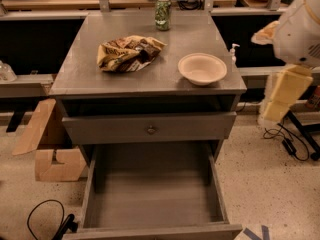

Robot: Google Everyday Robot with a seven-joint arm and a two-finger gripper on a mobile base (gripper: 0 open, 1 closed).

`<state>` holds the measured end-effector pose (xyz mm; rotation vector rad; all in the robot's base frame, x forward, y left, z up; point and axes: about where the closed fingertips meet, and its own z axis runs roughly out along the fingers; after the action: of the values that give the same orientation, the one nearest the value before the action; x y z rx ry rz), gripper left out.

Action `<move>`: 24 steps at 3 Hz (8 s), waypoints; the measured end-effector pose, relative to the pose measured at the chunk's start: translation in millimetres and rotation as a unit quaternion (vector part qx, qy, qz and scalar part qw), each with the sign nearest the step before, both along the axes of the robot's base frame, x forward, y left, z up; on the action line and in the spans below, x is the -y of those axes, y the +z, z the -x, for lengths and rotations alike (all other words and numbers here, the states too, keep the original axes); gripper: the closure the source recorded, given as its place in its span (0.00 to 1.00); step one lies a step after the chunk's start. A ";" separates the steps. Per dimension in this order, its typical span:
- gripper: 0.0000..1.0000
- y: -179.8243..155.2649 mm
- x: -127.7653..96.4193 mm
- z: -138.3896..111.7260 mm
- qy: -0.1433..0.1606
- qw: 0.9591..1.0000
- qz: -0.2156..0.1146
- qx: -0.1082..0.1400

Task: Place brown chip bag into middle drawer

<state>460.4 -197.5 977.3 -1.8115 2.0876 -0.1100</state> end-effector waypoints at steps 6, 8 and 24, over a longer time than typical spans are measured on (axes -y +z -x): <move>0.00 -28.7 -210.9 -165.1 0.360 0.925 0.007 0.119; 0.00 -56.9 -239.3 -273.4 0.400 0.903 0.007 0.155; 1.00 2.0 -237.1 3.4 0.272 0.935 -0.141 0.177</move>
Offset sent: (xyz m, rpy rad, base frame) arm 0.1544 0.2343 -0.0167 -0.0045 -0.2230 0.8676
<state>456.9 39.6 979.4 -1.9420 1.2373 0.0126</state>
